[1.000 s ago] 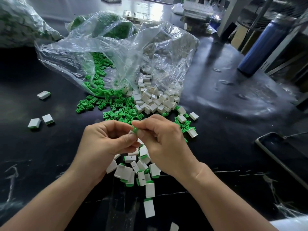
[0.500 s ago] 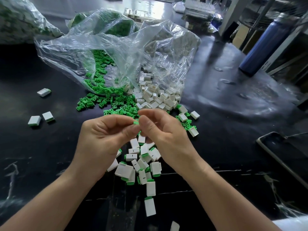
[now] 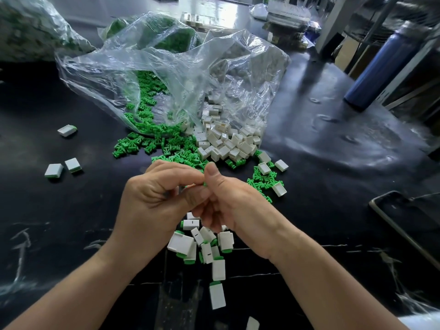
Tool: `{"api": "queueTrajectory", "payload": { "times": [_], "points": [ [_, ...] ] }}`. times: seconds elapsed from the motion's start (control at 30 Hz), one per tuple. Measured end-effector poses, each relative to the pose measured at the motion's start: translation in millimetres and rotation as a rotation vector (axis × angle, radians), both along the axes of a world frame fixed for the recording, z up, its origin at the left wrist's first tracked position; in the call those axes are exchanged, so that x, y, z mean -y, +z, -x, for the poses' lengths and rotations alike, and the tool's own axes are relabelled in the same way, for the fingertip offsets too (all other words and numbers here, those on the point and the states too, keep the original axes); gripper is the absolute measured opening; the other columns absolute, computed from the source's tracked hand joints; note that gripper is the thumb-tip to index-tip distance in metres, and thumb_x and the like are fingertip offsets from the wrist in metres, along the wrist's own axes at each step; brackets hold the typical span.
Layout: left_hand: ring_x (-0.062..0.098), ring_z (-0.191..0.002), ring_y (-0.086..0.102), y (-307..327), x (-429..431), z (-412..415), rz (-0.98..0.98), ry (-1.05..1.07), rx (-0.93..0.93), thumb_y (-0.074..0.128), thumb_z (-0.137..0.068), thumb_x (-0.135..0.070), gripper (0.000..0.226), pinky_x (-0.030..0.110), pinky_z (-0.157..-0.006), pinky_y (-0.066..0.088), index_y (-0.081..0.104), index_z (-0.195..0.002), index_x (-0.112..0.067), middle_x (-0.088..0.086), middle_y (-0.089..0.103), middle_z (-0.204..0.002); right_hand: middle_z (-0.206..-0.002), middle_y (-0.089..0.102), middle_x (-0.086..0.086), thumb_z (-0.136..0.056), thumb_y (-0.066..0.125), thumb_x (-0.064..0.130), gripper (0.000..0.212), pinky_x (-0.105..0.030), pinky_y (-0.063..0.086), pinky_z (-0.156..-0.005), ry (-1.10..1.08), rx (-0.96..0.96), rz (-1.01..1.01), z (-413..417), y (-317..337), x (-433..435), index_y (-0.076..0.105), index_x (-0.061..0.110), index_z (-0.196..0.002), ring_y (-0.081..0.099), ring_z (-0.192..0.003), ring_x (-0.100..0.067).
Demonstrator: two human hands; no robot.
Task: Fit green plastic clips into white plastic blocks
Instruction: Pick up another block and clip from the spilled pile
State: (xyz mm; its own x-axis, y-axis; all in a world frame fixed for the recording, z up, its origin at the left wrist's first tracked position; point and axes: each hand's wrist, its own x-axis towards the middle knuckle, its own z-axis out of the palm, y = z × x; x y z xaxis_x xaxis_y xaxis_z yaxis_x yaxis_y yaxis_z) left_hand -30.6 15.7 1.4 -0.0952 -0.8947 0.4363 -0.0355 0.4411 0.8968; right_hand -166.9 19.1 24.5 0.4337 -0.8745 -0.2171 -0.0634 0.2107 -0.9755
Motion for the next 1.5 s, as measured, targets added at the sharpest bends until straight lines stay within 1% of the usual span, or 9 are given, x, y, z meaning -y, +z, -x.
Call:
{"api": "queueTrajectory", "payload": {
  "times": [0.23,0.37,0.47,0.67,0.87,1.03,1.23,1.37,1.5],
  "points": [
    [0.04,-0.07,0.055,-3.6,1.6,1.1,0.018,-0.024,-0.015,0.071,-0.063,-0.031,0.02,0.056,-0.059,0.048,0.074,-0.083,-0.033,0.0,0.059,-0.082,-0.055,0.046,0.008,-0.072,0.038,0.056,0.043,-0.018,0.033,-0.048,-0.017,-0.006,-0.043,4.5,2.3,-0.3,0.049,0.015,-0.066,0.038,-0.048,-0.005],
    [0.031,-0.071,0.055,-3.3,1.6,-0.1,0.062,-0.045,0.032,0.073,-0.064,-0.048,0.02,0.048,-0.058,0.049,0.072,-0.083,-0.044,0.0,0.056,-0.083,-0.055,0.038,0.01,-0.079,0.04,0.051,0.037,-0.016,0.028,-0.048,-0.055,0.016,-0.063,0.3,1.2,-3.3,0.047,0.019,-0.063,0.031,-0.048,-0.005],
    [0.025,-0.07,0.056,-3.8,1.7,0.0,0.068,-0.021,0.058,0.07,-0.065,-0.036,0.018,0.042,-0.059,0.048,0.072,-0.082,-0.041,0.004,0.055,-0.084,-0.052,0.036,0.013,-0.091,0.038,0.043,0.039,-0.014,0.028,-0.045,-0.09,0.015,-0.069,-0.1,1.4,-3.0,0.047,0.02,-0.061,0.029,-0.046,-0.003],
    [0.029,-0.07,0.057,-4.7,-0.3,1.6,0.067,0.003,0.072,0.067,-0.067,-0.031,0.014,0.043,-0.056,0.049,0.068,-0.081,-0.031,0.007,0.056,-0.081,-0.044,0.035,0.018,-0.094,0.036,0.041,0.038,-0.013,0.026,-0.044,-0.107,-0.023,-0.045,-4.6,0.5,-4.4,0.045,0.019,-0.064,0.03,-0.041,0.0],
    [0.03,-0.071,0.058,-3.3,-1.4,0.7,0.044,-0.034,0.039,0.068,-0.067,-0.03,0.019,0.048,-0.058,0.052,0.073,-0.082,-0.042,0.006,0.055,-0.085,-0.043,0.039,0.018,-0.097,0.036,0.038,0.04,-0.011,0.031,-0.044,-0.117,-0.013,-0.052,-3.8,-0.8,-3.9,0.051,0.024,-0.062,0.034,-0.039,0.001],
    [0.026,-0.067,0.062,2.6,0.1,0.8,-0.06,-0.027,-0.002,0.081,-0.058,-0.023,0.026,0.04,-0.061,0.056,0.073,-0.082,-0.026,0.005,0.058,-0.08,-0.053,0.04,0.008,-0.096,0.032,0.041,0.041,-0.023,0.026,-0.051,-0.048,0.072,-0.141,0.9,1.4,0.6,0.046,0.017,-0.065,0.032,-0.047,-0.005],
    [0.019,-0.058,0.065,10.0,-0.7,0.2,-0.257,-0.131,-0.148,0.077,-0.053,-0.014,0.025,0.023,-0.057,0.054,0.074,-0.077,-0.009,-0.001,0.061,-0.076,-0.054,0.042,0.005,-0.098,0.034,0.03,0.035,-0.019,0.028,-0.046,-0.047,0.127,-0.17,5.0,1.8,3.9,0.047,0.013,-0.07,0.034,-0.046,-0.006],
    [0.021,-0.076,0.065,9.0,0.7,-4.1,-0.344,-0.146,-0.149,0.069,-0.063,-0.013,0.02,0.022,-0.067,0.052,0.076,-0.081,-0.014,0.005,0.062,-0.087,-0.055,0.043,0.005,-0.097,0.035,0.031,0.035,-0.017,0.031,-0.043,-0.054,0.154,-0.178,6.3,2.0,4.7,0.049,0.014,-0.07,0.035,-0.046,-0.006],
    [0.017,-0.071,0.065,11.0,-0.1,-2.1,-0.361,-0.17,-0.156,0.066,-0.063,-0.014,0.016,0.018,-0.061,0.05,0.075,-0.076,-0.012,0.009,0.067,-0.084,-0.054,0.045,0.005,-0.097,0.035,0.031,0.037,-0.018,0.033,-0.044,-0.053,0.136,-0.155,6.2,1.1,4.0,0.049,0.013,-0.068,0.037,-0.046,-0.007]
  ]
}}
